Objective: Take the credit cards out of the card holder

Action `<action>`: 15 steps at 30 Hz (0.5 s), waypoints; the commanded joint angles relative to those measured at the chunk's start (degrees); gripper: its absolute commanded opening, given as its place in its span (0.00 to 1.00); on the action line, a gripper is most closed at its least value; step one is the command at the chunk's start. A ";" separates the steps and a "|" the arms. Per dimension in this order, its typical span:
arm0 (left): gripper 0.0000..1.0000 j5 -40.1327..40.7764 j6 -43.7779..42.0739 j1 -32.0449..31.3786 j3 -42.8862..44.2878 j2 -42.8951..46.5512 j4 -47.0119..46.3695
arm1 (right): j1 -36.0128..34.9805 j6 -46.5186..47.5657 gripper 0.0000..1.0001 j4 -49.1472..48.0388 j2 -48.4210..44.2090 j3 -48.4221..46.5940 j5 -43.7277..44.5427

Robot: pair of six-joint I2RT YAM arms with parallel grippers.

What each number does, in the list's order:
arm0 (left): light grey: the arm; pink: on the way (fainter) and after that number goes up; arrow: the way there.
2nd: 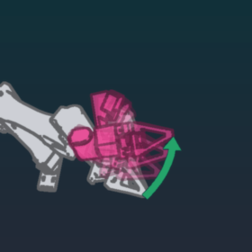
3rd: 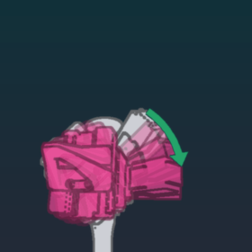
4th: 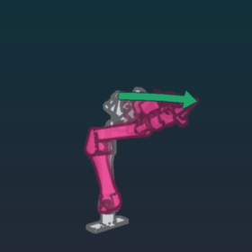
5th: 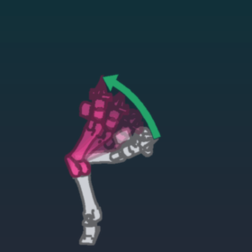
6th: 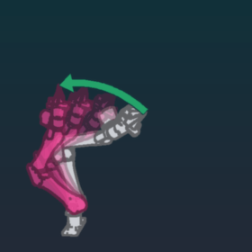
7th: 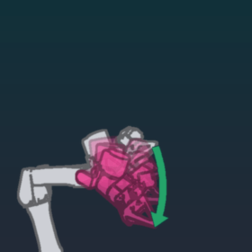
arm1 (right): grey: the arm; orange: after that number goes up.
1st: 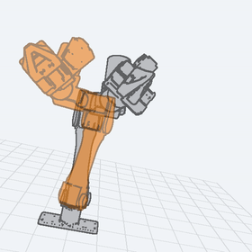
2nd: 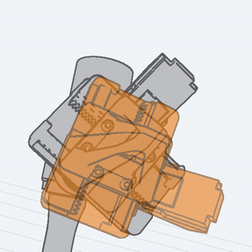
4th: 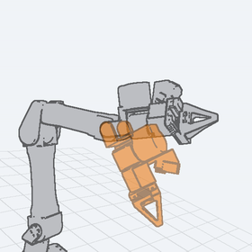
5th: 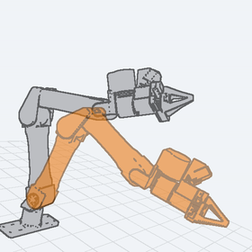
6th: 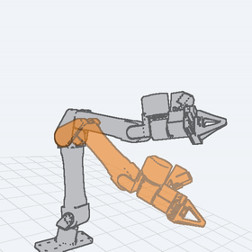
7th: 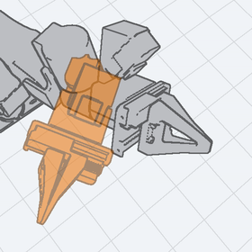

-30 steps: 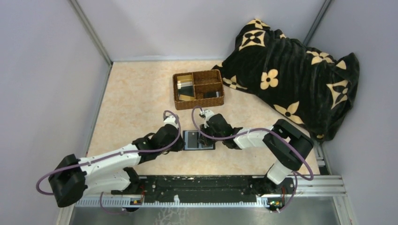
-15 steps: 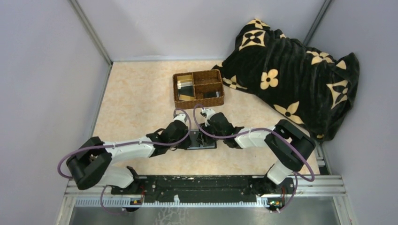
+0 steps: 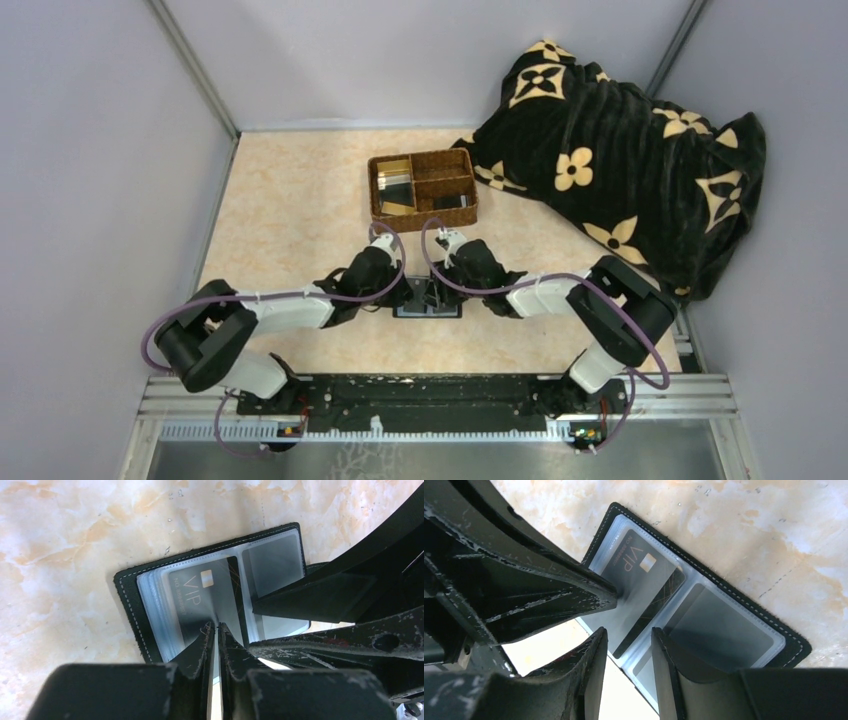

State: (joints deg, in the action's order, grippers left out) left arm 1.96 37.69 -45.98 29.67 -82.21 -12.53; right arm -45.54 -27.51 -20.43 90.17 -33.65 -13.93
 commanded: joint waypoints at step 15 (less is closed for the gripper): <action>0.12 2.87 -1.38 1.53 -3.17 5.21 6.54 | 2.11 -2.69 0.35 -6.53 0.38 2.82 -3.14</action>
State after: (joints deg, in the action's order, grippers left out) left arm 1.80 37.63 -45.52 27.94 -79.96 -12.43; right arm -44.21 -30.68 -25.30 90.83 -31.07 -16.91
